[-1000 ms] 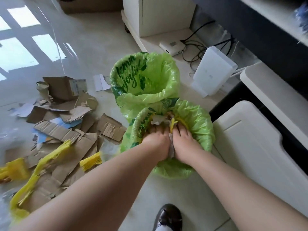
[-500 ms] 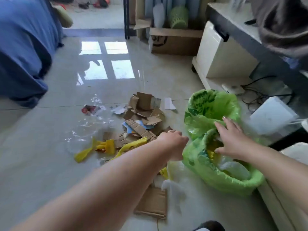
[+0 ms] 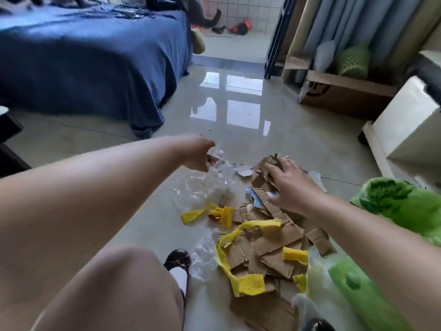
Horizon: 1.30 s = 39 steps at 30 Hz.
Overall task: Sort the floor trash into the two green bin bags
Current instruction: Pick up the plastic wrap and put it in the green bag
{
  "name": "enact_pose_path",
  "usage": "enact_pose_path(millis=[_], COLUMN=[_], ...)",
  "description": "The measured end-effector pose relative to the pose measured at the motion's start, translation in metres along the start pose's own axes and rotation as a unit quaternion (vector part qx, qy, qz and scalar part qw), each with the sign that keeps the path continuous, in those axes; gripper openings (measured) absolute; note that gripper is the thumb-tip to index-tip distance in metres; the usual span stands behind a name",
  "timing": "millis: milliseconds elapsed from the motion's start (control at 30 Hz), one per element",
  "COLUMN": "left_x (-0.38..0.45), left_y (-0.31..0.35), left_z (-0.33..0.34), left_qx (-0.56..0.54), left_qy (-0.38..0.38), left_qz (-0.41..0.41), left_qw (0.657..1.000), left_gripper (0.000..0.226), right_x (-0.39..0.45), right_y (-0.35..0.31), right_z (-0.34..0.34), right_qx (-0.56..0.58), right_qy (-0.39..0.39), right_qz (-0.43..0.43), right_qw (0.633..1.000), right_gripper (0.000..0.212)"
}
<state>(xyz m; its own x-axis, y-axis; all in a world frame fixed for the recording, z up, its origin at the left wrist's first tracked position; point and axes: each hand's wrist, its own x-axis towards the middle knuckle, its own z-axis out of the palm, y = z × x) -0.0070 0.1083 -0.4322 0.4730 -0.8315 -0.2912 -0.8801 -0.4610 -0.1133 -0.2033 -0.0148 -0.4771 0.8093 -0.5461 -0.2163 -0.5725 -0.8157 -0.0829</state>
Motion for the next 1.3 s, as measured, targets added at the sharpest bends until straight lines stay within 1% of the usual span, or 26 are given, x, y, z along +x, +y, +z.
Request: enact_pose_path(millis=[100,267,333,533,633,800,900,1067,1167,1300], left_x=[0.019,0.073,0.096,0.155,0.182,0.228,0.259,0.306,0.322,0.334], left_y=[-0.029,-0.065,-0.077,-0.102,-0.110,-0.110,-0.103,-0.093,-0.089,-0.087], left_z=[0.025,0.092,0.118,0.180,0.201,0.228,0.243,0.272,0.286,0.300], left_qx=[-0.016,-0.041,-0.058,-0.101,-0.111,-0.089,-0.043,0.026,0.037,0.057], left_qy=[-0.016,-0.073,-0.091,-0.114,-0.120,-0.118,-0.119,-0.078,-0.079,-0.089], left_qz=[-0.015,-0.043,-0.051,-0.077,-0.076,-0.026,0.035,0.130,0.161,0.177], left_qw=[1.000,0.996,0.993,0.985,0.984,0.989,0.991,0.988,0.983,0.979], left_gripper=[0.075,0.084,0.088,0.095,0.100,0.113,0.120,0.130,0.132,0.132], right_x=[0.035,0.107,0.139,0.224,0.259,0.312,0.340,0.367,0.367,0.364], right_y=[-0.012,-0.023,-0.024,-0.029,-0.034,-0.044,-0.045,-0.037,-0.036,-0.036], right_z=[0.012,0.052,0.068,0.104,0.118,0.145,0.170,0.220,0.249,0.273], right_qx=[-0.008,-0.031,-0.040,-0.075,-0.086,-0.053,-0.020,0.016,0.021,0.050], right_qy=[-0.020,-0.062,-0.074,-0.113,-0.129,-0.146,-0.172,-0.197,-0.195,-0.161], right_qz=[-0.009,-0.021,-0.027,-0.050,-0.059,-0.050,-0.017,0.017,0.007,-0.010], right_qw=[1.000,0.997,0.996,0.990,0.986,0.987,0.985,0.980,0.980,0.986], right_gripper=[0.082,0.087,0.086,0.088,0.090,0.097,0.104,0.111,0.106,0.094])
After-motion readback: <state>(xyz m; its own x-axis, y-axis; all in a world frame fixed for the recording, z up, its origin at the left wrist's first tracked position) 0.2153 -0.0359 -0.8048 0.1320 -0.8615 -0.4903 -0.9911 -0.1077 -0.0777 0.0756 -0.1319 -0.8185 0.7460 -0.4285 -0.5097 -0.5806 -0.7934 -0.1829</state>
